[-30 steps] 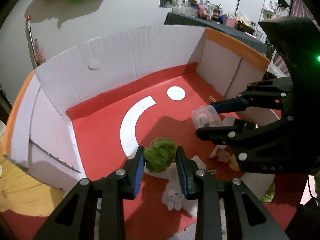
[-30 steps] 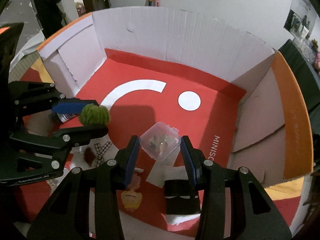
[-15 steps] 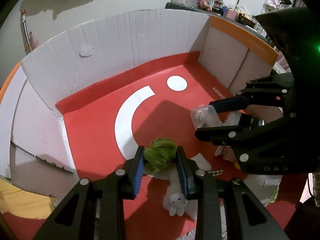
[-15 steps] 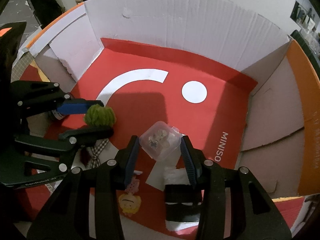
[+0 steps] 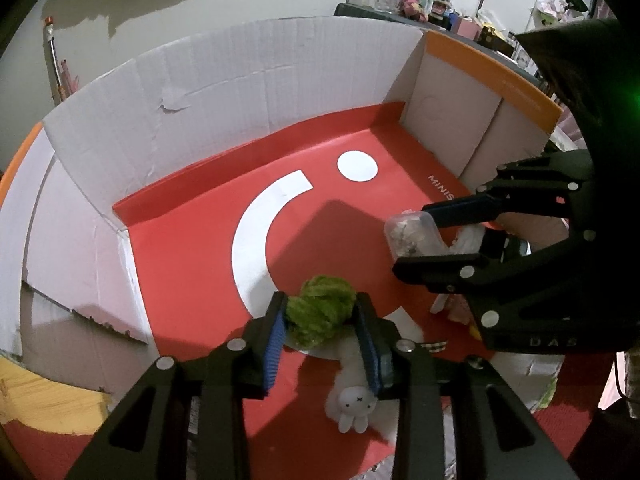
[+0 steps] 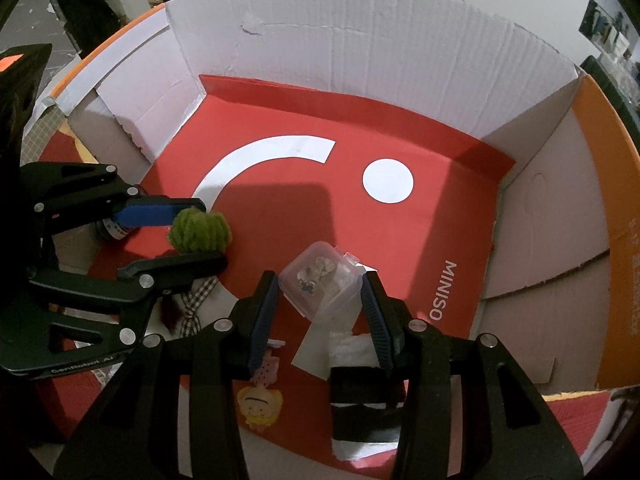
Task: Organize objects
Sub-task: 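Lower the green ball and clear box onto the box floor and open both tools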
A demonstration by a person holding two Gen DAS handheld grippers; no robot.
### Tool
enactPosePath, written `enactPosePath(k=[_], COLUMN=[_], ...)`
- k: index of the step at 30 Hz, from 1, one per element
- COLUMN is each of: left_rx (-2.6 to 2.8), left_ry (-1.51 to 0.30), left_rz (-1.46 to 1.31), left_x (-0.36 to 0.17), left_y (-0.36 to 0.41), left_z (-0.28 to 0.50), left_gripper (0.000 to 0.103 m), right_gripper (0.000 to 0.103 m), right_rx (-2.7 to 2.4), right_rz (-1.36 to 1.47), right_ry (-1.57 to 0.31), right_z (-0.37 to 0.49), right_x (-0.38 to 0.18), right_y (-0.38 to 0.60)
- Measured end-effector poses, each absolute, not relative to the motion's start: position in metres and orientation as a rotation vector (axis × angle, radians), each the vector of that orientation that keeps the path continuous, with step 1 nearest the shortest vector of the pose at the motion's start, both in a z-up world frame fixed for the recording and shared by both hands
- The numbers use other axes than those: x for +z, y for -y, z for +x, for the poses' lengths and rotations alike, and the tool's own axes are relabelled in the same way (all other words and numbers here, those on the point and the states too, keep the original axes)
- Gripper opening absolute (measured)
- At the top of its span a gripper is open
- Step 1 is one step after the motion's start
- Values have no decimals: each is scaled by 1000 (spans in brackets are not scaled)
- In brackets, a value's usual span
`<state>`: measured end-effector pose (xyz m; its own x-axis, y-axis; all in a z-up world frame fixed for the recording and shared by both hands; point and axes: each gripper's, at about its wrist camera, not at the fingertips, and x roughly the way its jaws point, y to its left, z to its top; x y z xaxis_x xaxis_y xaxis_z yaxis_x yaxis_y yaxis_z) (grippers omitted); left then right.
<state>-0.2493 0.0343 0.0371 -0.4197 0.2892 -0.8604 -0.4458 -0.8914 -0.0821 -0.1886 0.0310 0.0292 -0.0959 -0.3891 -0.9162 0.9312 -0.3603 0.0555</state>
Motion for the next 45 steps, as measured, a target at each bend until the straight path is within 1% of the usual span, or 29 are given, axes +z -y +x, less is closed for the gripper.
enactPosePath(k=[7,12,18,21,27,30,41,43,45], left_rx=[2324,2325,2332,2336,2344,2352,2389,2397,2408], left_ry=[-210,-205,-193,-190,-188,-181,-158,-153,-151], left_rz=[-1362,-1363,-1358,-1351,-1341,-1331,-1279,-1264,-1248], left_x=[36,36,38,39,43,45,62,66,71], left_y=[-34,-34,-32,-31,-30,-28,-24,-23,-23], left_z=[-251,-251,-251,-251,-250,-248,-239,-236,-234], left_gripper=[42,42,45,45,45,51,52,56,57], right_gripper=[44,44,45,50,51,51,52,55,55], right_rx=[-1652,-1652,-1656,-1658,-1667,-1671,-1687,-1695,-1700], right_rz=[1124,1120,1121,1117,1112,1110,1071,1054,1039], right_ry=[-721,-722,-712,-709,-697,-691,-661,-660,-660], right_z=[-185,-183,-183,-183,-184,-185,-192,-191,-189], right_x=[32,33,35,37,42,45,62,68,72], right_y=[-26,-29,-34,-36,-43,-48,-65,-70,-74])
